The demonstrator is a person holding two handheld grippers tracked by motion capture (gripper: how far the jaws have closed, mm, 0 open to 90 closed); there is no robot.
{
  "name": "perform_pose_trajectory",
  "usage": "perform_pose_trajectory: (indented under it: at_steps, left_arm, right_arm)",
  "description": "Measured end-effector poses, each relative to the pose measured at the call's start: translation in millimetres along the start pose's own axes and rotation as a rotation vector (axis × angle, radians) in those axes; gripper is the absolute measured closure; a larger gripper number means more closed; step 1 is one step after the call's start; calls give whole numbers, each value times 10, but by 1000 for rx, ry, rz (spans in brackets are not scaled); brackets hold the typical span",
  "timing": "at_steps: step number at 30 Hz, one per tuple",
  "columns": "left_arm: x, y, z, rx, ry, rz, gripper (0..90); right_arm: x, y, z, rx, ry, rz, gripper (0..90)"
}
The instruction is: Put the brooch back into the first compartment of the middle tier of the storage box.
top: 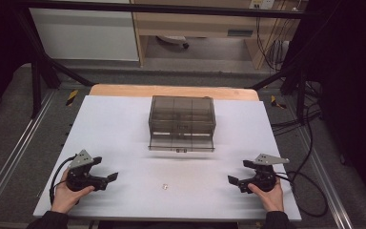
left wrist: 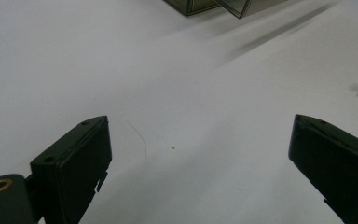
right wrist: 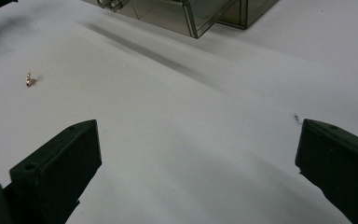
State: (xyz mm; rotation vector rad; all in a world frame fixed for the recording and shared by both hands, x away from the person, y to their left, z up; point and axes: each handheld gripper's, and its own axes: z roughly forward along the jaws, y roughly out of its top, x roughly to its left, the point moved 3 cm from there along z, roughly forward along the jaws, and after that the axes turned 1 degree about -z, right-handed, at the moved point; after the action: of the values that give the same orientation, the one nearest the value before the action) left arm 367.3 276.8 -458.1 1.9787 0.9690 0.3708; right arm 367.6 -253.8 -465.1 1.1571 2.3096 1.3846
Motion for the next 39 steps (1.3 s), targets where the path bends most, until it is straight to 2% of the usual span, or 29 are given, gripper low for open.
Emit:
perform_pose_trajectory:
  at_steps: [12, 25, 39]
  left_arm:
    - [-60, 25, 24, 6, -5, 14, 58]
    - [-122, 47, 73, 16, -7, 18, 58]
    - [-267, 84, 167, 29, -23, 32, 56]
  right_arm:
    - [-8, -2, -9, 6, 3, 11, 5]
    - [-11, -5, -16, 12, -2, 3, 5]
    - [-18, -4, -19, 12, -10, -5, 5]
